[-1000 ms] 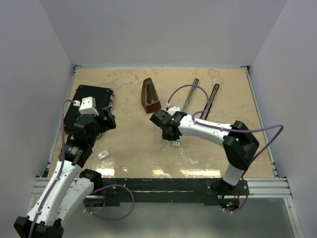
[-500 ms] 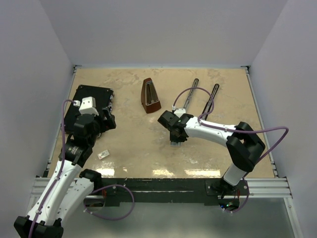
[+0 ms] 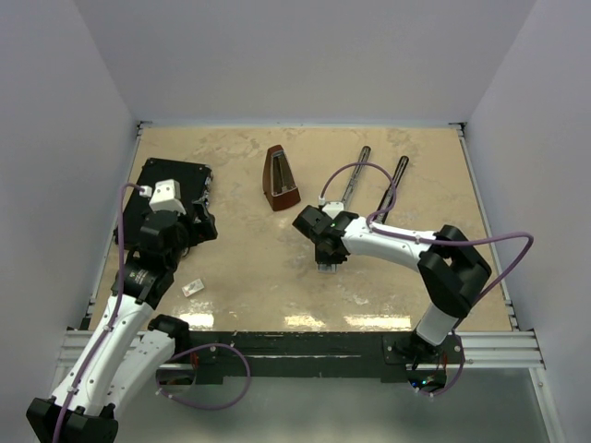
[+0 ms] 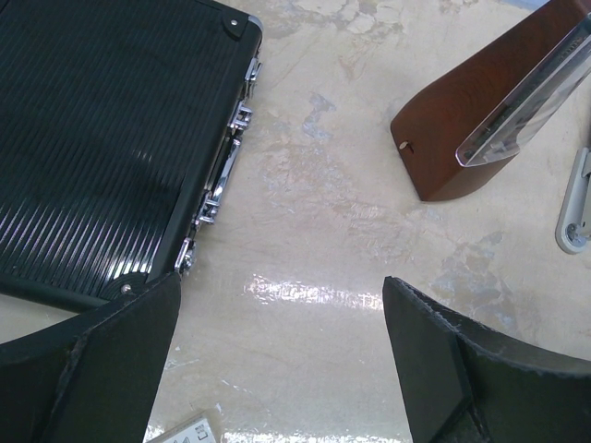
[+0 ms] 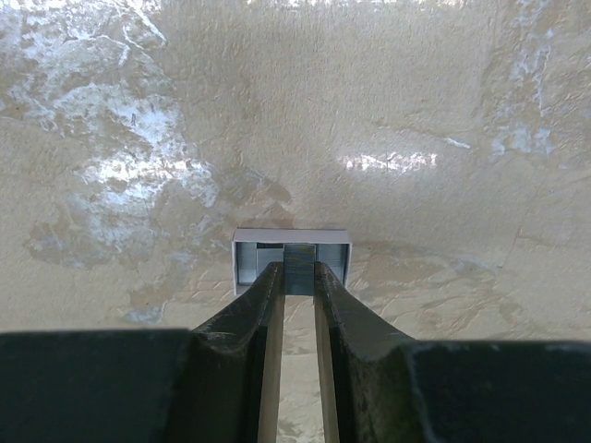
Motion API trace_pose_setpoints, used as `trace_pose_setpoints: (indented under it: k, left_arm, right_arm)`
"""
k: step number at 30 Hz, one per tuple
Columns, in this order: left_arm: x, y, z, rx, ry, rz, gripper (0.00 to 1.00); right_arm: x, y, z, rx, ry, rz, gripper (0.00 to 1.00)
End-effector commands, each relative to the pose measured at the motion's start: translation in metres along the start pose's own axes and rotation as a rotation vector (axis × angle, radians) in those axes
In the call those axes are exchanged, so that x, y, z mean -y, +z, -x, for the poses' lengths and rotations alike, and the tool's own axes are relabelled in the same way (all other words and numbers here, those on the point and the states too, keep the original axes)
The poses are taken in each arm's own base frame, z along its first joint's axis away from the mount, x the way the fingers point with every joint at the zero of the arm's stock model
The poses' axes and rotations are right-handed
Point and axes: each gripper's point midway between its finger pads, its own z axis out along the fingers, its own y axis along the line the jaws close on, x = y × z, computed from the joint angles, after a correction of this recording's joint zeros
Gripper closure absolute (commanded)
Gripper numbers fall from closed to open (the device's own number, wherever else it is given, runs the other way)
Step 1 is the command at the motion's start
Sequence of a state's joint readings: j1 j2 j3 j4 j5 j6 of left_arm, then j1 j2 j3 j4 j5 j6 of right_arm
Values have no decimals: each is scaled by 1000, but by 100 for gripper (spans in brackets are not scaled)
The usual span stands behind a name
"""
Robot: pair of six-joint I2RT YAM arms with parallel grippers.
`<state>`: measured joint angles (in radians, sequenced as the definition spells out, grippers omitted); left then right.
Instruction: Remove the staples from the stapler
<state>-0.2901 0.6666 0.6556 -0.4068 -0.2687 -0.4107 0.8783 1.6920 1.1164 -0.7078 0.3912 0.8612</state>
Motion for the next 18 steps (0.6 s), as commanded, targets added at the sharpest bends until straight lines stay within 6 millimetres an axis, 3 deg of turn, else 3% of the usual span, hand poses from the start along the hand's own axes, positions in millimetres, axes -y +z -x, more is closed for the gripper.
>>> trace_pose_setpoints:
  k: [1,18]
  left_arm:
    - [0,0,3,20,-15,-2,5]
    - [1,1,2,16,-15,-4,5]
  right_arm:
    - [-9,-5,11,25,11,33,80]
    - [-5,-4,4,14,28,33,80]
